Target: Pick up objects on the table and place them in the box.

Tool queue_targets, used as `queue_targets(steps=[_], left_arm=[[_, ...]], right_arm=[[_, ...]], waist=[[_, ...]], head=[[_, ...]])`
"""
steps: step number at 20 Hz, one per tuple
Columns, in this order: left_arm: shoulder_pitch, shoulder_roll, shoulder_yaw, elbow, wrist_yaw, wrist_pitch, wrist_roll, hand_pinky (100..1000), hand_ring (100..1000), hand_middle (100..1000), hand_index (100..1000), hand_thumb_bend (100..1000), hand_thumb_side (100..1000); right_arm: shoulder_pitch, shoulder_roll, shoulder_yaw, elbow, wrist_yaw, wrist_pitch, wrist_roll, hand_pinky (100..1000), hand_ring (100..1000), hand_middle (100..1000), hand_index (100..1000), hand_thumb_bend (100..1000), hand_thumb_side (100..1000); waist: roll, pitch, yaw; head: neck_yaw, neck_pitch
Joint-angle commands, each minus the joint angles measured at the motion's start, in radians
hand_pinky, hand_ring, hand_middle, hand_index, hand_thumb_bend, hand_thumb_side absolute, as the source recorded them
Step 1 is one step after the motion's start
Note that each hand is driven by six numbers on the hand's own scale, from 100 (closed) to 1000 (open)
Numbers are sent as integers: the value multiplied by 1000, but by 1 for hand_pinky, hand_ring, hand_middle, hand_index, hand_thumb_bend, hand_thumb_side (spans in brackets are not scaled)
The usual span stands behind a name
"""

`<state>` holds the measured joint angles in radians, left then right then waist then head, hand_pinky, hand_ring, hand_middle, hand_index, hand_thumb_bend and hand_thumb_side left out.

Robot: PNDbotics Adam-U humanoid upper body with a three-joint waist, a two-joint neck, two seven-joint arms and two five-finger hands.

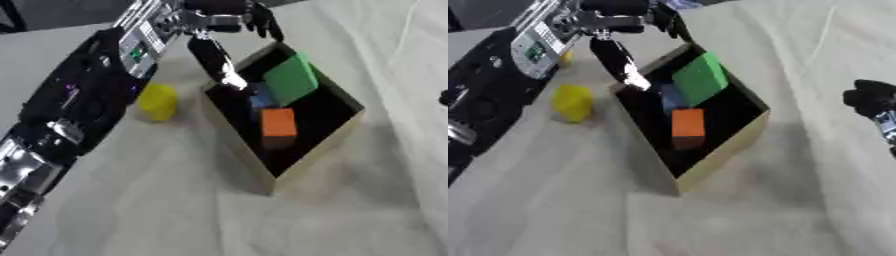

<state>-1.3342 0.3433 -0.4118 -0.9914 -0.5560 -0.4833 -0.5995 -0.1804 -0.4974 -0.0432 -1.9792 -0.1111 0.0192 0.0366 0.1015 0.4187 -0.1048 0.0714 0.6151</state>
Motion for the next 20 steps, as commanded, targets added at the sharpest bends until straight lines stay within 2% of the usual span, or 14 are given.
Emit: queue_targets(steps=[1, 5, 9, 15, 20], left_arm=[[-14, 27, 18, 0, -13, -11, -3, 829, 811, 802, 886, 555, 517], [-2, 71, 34, 8, -13, 6, 21, 818, 784, 757, 858, 534, 500], [30, 148, 62, 31, -27, 40, 58, 818, 782, 749, 851, 557, 499], [100, 271, 65, 23, -4, 66, 76, 818, 783, 744, 852, 577, 495], [126, 287, 57, 24, 8, 83, 57, 813, 780, 739, 860, 606, 502]], right_arm=[[-7, -15, -8, -21, -8, -6, 2, 930, 845, 756, 850, 100, 735], [6, -16, -11, -21, -8, -9, 1, 930, 844, 756, 850, 100, 729], [33, -20, -21, -21, -2, -14, -7, 930, 844, 756, 850, 100, 725], [56, -21, -29, -21, 4, -13, -17, 930, 844, 756, 850, 100, 719], [56, -19, -28, -21, 1, -16, -17, 930, 844, 756, 850, 100, 716]], waist=[[-10, -33, 1], [-14, -48, 17], [-12, -66, 51], [-19, -86, 100], [-31, -91, 107]], head=[[-2, -1], [-11, 13], [-32, 31], [-60, 46], [-67, 44]])
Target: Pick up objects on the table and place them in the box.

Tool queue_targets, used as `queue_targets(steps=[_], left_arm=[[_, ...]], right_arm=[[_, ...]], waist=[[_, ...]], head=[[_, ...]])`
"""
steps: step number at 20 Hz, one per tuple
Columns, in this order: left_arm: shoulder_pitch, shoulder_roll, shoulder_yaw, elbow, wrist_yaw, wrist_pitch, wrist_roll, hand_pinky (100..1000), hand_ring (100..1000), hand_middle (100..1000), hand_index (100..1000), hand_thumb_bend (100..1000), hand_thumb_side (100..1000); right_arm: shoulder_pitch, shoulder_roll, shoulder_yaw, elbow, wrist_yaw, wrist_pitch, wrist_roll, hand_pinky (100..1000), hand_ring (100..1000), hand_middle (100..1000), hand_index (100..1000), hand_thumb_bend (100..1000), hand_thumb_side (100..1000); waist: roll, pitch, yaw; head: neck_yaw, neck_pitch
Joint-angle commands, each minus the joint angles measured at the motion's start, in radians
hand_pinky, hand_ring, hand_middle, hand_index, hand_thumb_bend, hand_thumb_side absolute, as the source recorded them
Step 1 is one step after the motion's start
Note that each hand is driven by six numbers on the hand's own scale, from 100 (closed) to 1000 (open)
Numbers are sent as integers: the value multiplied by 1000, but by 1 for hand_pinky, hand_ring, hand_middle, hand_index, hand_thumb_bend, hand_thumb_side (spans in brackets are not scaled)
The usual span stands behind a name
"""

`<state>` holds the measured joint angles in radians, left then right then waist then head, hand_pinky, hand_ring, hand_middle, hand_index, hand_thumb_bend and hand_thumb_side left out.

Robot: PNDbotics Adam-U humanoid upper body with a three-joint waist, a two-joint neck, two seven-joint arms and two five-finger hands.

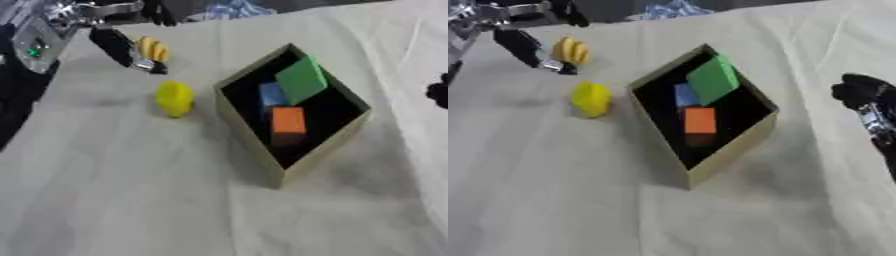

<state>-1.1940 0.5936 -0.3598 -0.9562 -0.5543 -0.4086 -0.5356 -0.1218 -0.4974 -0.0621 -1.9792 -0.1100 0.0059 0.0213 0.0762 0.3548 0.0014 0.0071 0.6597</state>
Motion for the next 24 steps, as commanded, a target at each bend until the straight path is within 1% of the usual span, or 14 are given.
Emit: queue_targets(steps=[1, 6, 13, 19, 24], left_arm=[[-14, 33, 4, -8, 4, 10, -11, 812, 778, 737, 859, 613, 503], [-18, 10, 9, 19, -39, 32, -10, 811, 777, 737, 859, 643, 513], [-17, -26, 22, 75, -113, 45, 0, 812, 781, 746, 875, 692, 496], [-12, -53, 35, 127, -150, 31, -23, 810, 779, 737, 875, 708, 495], [-12, -73, 38, 149, -168, 28, -32, 809, 780, 742, 896, 717, 503]], right_arm=[[-3, -18, -9, -21, 0, -3, -1, 930, 844, 756, 851, 100, 716], [-5, -15, -9, -21, 0, -3, -2, 930, 844, 756, 851, 100, 720], [-9, -11, -11, -21, 2, -2, -5, 930, 844, 756, 850, 100, 726], [-14, -9, -10, -21, 2, -1, -6, 930, 844, 756, 850, 100, 730], [-18, -8, -8, -21, 1, 2, -5, 930, 844, 755, 850, 100, 732]], waist=[[-8, -26, 0], [-11, -20, -8], [-6, -8, -22], [-3, 2, -28], [-2, 6, -30]], head=[[-1, -1], [10, -5], [22, -10], [26, -5], [24, -11]])
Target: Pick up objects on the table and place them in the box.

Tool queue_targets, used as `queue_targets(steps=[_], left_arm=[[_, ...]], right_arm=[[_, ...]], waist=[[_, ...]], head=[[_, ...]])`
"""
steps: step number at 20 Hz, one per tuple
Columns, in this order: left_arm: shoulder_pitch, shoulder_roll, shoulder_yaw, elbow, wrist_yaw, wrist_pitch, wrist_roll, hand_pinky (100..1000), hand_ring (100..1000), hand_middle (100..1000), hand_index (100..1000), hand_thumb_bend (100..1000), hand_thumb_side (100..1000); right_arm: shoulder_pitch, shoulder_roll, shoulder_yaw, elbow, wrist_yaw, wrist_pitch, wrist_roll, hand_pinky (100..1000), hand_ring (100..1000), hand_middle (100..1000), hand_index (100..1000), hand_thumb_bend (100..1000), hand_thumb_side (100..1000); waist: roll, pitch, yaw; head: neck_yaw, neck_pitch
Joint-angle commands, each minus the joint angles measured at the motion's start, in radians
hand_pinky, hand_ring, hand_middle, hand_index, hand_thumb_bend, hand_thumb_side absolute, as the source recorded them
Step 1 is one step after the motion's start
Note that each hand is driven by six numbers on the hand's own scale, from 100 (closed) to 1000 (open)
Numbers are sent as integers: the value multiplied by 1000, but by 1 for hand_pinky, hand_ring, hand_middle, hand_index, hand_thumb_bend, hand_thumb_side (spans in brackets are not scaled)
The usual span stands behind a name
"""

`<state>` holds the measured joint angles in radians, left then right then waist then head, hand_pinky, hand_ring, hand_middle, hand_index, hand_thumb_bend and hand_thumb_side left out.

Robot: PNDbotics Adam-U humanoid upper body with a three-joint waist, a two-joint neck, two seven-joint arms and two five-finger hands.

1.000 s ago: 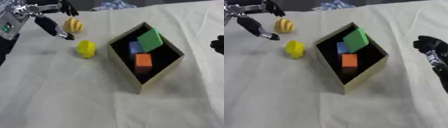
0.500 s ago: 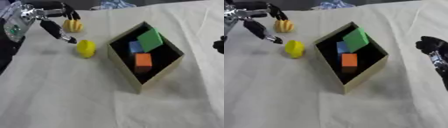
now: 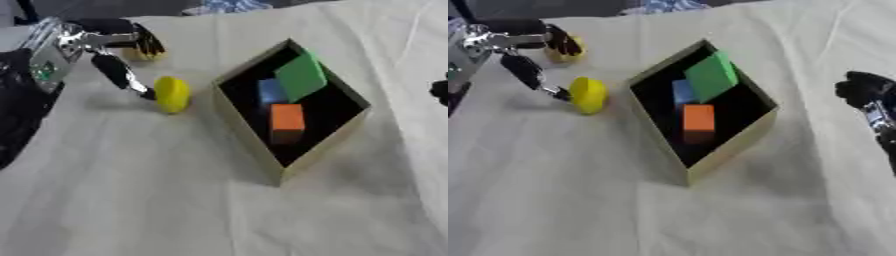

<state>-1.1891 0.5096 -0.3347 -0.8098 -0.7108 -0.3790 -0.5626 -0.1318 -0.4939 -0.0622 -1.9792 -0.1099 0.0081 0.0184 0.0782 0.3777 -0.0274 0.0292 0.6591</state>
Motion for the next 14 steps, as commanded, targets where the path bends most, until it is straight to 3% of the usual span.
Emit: queue_targets(steps=[1, 14], left_arm=[[-16, 7, 14, 7, -18, -1, -5, 809, 780, 743, 896, 720, 503], [-18, -40, 23, 41, -38, -4, 68, 780, 742, 706, 878, 665, 523]], right_arm=[[-9, -11, -8, -21, 1, -1, -2, 930, 843, 755, 850, 100, 731], [-14, -7, -6, -21, 0, 3, -1, 930, 843, 754, 849, 100, 739]], waist=[[-4, -17, -2], [-2, -9, -10]], head=[[3, -12], [8, -21]])
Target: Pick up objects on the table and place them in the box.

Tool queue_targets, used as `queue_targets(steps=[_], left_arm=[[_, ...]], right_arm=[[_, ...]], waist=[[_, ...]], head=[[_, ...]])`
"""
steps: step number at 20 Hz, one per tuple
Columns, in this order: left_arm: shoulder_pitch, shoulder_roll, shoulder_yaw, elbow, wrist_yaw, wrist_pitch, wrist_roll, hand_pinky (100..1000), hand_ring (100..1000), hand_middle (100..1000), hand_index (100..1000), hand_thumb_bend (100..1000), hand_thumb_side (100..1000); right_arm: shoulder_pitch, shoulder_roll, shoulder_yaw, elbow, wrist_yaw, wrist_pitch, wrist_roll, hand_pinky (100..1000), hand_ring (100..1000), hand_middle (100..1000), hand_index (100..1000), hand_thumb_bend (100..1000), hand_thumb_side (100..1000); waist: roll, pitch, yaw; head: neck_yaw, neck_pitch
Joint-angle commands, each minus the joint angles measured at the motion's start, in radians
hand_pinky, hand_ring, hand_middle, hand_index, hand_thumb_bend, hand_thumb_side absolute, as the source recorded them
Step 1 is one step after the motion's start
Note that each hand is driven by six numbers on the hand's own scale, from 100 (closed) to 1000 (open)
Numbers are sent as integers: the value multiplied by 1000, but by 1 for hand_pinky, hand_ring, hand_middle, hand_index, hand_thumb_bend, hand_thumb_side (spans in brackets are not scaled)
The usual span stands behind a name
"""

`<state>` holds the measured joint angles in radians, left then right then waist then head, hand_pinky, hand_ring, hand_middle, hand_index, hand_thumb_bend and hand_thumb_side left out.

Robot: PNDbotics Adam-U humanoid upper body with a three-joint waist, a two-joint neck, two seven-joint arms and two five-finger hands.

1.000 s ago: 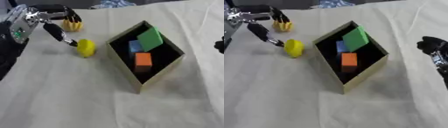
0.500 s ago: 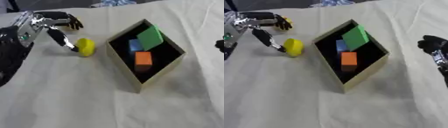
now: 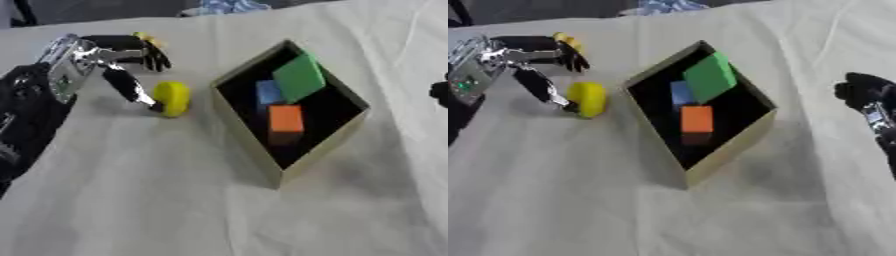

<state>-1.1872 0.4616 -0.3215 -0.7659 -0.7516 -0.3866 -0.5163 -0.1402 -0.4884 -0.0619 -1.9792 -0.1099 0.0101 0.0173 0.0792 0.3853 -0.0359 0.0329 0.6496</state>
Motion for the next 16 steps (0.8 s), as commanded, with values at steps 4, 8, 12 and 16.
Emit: queue_targets(steps=[4, 8, 12, 16], left_arm=[[-27, -4, 6, -6, 23, -3, 21, 782, 743, 710, 879, 671, 483], [-31, -15, 4, -8, 42, -7, 14, 768, 722, 689, 834, 591, 359], [-30, -25, 4, -5, 71, -12, 22, 734, 662, 641, 788, 455, 185], [-28, -31, 0, 0, 111, -9, 24, 716, 621, 604, 752, 351, 100]], right_arm=[[-5, -11, -6, -21, 0, 3, 0, 930, 842, 754, 849, 100, 741], [-7, -10, -5, -21, -1, 5, 0, 929, 842, 754, 849, 100, 742], [-7, -7, -6, -21, -1, 6, -1, 929, 842, 753, 848, 100, 744], [-6, -6, -6, -21, -1, 8, -2, 929, 842, 752, 847, 100, 744]], waist=[[0, -16, -4], [2, -16, -7], [3, -15, -11], [3, -16, -15]], head=[[5, -10], [9, -13], [11, -16], [12, -15]])
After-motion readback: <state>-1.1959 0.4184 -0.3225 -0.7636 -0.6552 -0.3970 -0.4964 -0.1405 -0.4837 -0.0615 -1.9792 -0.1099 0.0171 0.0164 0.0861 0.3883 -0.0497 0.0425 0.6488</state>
